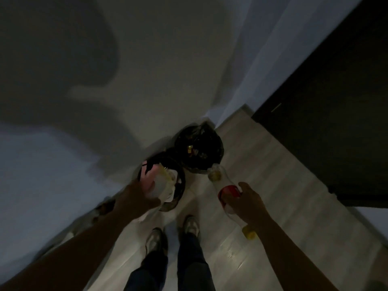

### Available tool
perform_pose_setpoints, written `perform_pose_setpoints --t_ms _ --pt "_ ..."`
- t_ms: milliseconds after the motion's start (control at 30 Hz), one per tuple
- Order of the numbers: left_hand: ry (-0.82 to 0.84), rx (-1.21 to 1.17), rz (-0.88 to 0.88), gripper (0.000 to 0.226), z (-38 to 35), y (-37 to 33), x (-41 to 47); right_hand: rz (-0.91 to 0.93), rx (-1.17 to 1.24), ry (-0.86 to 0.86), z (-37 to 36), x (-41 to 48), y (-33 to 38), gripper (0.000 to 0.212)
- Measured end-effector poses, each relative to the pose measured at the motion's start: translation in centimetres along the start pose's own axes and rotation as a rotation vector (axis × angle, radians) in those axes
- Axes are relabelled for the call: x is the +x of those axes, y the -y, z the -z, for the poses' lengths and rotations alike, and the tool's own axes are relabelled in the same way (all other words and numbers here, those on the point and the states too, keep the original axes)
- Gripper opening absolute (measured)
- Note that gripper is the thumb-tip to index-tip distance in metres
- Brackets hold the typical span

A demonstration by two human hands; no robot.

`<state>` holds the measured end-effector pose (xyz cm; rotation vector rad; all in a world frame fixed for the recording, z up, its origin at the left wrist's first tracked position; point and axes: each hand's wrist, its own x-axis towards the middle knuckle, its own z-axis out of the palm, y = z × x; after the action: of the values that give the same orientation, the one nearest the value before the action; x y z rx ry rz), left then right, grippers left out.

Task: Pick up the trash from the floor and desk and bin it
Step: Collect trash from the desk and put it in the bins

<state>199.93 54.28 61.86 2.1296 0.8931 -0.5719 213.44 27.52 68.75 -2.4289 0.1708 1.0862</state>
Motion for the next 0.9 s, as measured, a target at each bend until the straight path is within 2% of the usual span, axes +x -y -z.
perform_pose_setpoints --t_ms 67,100,233,300,567,733,800,900 --pt "0.06 -0.006 -0.041 0.094 -2.1 0.9 2.9 0.003 -0.038 0.02 -0.4 4.2 -0.1 0.067" --pt "0.08 0.001 -0.036 0.092 -3.3 1.4 4.3 0.004 -0.061 0.025 -0.8 6.4 -0.1 0.065" --pt "0.065 -0.043 0.143 0.051 -8.0 4.2 10.0 0.008 -0.156 0.041 -3.3 14.8 -0.1 0.061" --pt "0.016 -0.005 0.19 0.046 -10.0 5.4 12.7 0.034 -0.206 0.036 -5.1 19.0 0.0 0.058" --pt "0.045 0.144 0.322 0.086 -15.3 8.9 21.1 0.079 -0.308 0.007 -11.7 31.6 0.8 0.063" --pt "0.005 0.207 0.27 0.132 -16.7 9.7 23.8 0.136 -0.299 0.007 -14.6 35.4 1.1 0.061" --pt "-0.01 0.185 0.242 0.131 -16.8 10.0 24.4 0.172 -0.358 -0.006 -15.2 35.6 0.9 0.056" --pt "0.015 0.166 0.191 0.103 -16.4 9.8 24.2 0.216 -0.463 -0.025 -15.3 34.6 0.7 0.047"
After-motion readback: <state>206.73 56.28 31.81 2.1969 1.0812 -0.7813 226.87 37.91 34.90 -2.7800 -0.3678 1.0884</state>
